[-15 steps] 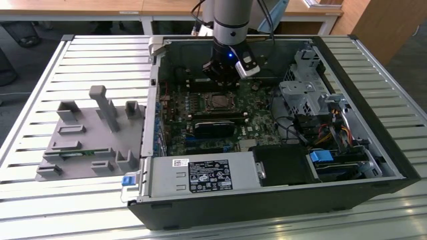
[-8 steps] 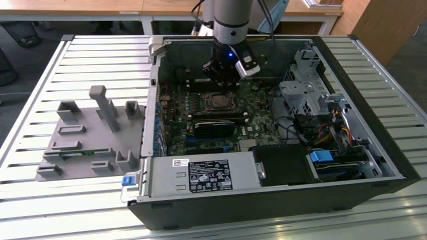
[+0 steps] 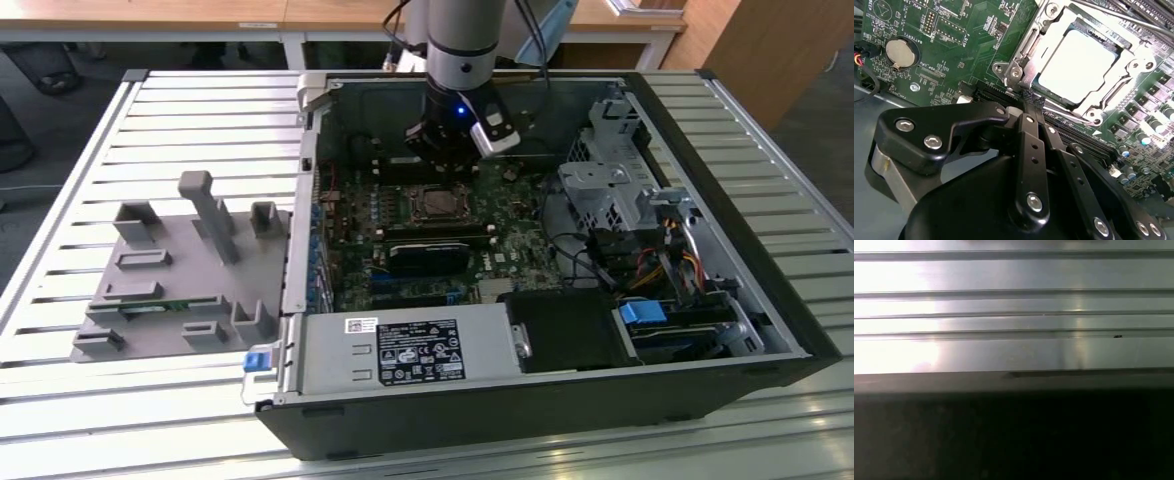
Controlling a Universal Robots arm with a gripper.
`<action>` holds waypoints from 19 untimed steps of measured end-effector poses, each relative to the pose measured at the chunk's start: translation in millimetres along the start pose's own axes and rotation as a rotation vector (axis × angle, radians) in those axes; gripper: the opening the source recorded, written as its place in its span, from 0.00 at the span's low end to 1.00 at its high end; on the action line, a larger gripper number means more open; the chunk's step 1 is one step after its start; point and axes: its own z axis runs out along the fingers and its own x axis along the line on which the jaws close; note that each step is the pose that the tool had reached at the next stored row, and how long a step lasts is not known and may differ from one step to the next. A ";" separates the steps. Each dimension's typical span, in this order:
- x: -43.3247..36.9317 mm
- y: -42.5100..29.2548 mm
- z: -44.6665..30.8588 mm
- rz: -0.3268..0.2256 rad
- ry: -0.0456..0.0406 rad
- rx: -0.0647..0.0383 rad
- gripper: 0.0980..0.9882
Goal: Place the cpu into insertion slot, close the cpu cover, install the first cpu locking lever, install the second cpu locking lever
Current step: 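Install the first cpu locking lever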
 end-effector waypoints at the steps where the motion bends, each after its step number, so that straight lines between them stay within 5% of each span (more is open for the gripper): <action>1: 0.0 0.0 0.5 0.000 -0.0002 0.000 0.01; 19: -0.1 0.1 -1.0 0.000 -0.0005 0.010 0.01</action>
